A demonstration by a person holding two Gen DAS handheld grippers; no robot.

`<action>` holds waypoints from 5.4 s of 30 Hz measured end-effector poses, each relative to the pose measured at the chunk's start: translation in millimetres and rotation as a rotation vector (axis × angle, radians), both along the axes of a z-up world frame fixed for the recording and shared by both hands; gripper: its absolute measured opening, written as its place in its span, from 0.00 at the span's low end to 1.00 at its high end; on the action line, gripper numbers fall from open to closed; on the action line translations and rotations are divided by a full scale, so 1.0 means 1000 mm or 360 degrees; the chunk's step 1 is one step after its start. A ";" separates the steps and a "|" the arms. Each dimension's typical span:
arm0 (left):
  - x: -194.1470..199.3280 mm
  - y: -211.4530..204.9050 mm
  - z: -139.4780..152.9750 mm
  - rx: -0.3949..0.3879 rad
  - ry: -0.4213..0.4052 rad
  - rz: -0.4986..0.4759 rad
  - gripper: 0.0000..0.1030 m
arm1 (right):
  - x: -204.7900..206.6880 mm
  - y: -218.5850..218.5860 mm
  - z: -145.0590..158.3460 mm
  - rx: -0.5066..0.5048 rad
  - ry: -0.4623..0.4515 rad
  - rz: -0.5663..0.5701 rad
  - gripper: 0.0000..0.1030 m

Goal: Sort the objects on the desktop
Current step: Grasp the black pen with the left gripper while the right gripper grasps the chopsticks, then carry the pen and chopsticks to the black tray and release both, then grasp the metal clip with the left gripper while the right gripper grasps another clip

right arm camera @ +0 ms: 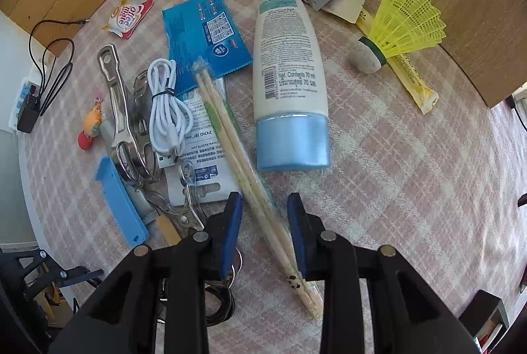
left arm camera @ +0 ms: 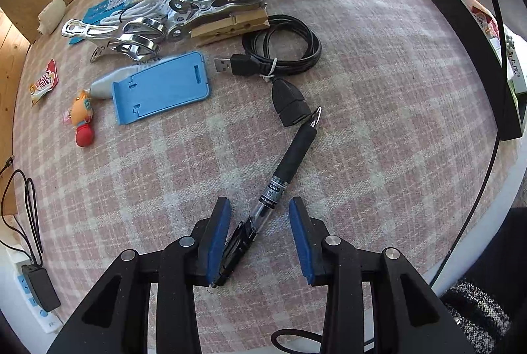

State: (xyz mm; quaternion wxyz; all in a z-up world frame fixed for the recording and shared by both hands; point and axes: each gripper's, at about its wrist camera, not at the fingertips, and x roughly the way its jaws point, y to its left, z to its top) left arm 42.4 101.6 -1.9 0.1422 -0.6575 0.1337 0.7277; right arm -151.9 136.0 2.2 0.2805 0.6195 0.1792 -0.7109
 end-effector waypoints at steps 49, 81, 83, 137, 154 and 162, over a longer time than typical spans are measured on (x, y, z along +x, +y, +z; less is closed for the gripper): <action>-0.043 0.163 0.089 0.0677 0.0094 -0.0046 0.10 | 0.177 0.350 0.093 -0.0545 0.0126 -0.1135 0.05; -0.050 0.295 0.118 0.0640 0.0130 -0.0211 0.33 | 0.207 0.445 0.115 -0.0464 0.0249 -0.1426 0.19; -0.049 0.282 0.118 0.0619 0.0149 -0.0186 0.33 | 0.203 0.435 0.115 -0.0457 0.0245 -0.1390 0.19; -0.146 -0.118 0.029 0.0435 0.0069 0.1032 0.34 | 0.035 0.016 0.028 -0.0195 -0.0179 -0.0115 0.26; -0.152 -0.122 0.012 0.0470 0.0054 0.1067 0.33 | 0.031 0.005 0.012 -0.0178 -0.0143 -0.0072 0.17; -0.155 -0.119 0.014 0.0422 0.0081 0.1002 0.24 | 0.037 -0.011 0.013 -0.0057 -0.0044 0.0052 0.17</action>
